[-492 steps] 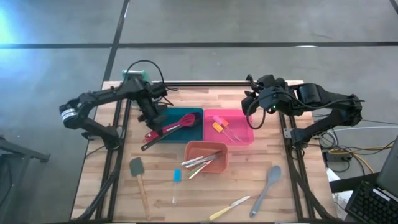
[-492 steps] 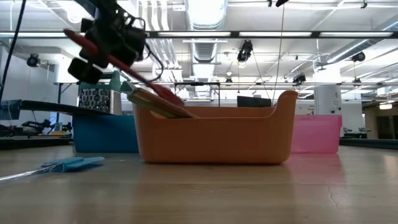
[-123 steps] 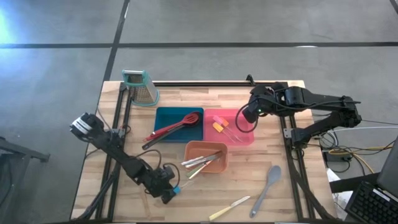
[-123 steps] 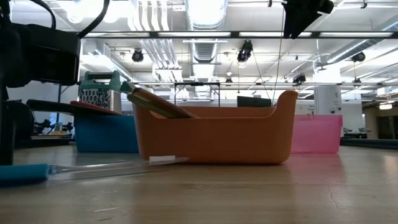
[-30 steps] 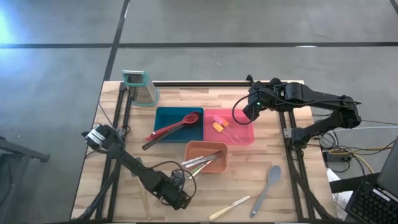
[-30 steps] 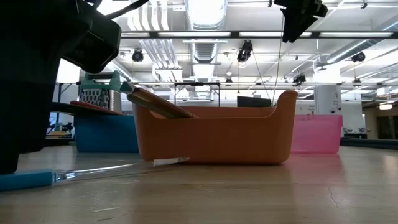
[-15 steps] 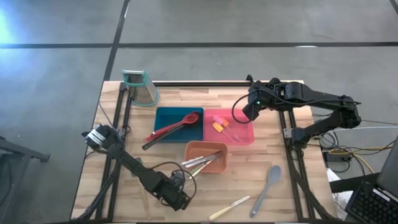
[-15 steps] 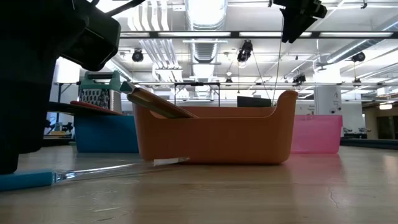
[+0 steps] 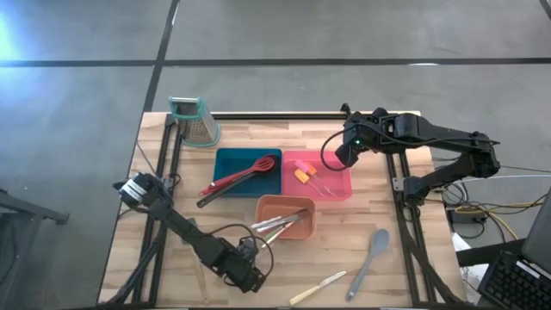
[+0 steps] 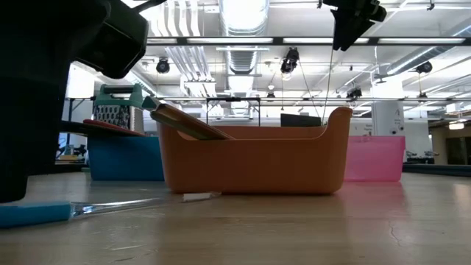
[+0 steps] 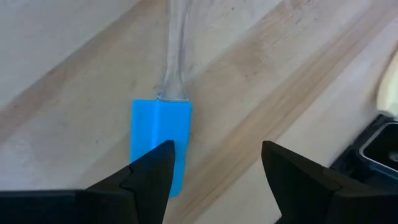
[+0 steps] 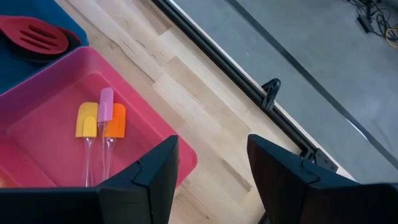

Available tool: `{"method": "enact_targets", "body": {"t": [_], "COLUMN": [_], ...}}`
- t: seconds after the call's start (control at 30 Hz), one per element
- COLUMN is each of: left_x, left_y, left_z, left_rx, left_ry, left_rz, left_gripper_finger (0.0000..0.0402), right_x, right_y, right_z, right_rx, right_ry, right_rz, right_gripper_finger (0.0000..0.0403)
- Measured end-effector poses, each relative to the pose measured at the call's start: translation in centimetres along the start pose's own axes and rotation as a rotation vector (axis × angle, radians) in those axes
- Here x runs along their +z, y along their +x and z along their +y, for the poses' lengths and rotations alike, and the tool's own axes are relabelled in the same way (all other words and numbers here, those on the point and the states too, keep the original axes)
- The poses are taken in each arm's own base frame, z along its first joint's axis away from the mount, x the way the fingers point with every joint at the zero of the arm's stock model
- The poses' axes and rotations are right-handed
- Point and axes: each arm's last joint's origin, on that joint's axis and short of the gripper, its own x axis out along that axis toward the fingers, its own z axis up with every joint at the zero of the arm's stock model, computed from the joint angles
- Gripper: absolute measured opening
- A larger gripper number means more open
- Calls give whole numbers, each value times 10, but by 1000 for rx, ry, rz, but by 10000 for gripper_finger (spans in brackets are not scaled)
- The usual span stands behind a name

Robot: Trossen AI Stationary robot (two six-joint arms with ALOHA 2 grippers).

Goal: Pick & Place Kitchen Items
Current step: Put the blue spatula into the red bin

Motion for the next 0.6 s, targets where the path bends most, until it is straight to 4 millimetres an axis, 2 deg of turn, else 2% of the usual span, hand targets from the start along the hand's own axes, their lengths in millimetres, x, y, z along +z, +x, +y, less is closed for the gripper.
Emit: {"method": "enact_targets", "body": {"t": [0.6], "left_x": [-2], "left_y": [-6], "left_z": [3], "left_rx": [32], "left_ry": [1], "left_rz": [53], "left_gripper_finger": [245], "right_x": [0], "right_y": [0], "right_z": [0], "right_rx": [16], "right_ry": [1], "right_rz": [8], "right_gripper_finger": [187]}}
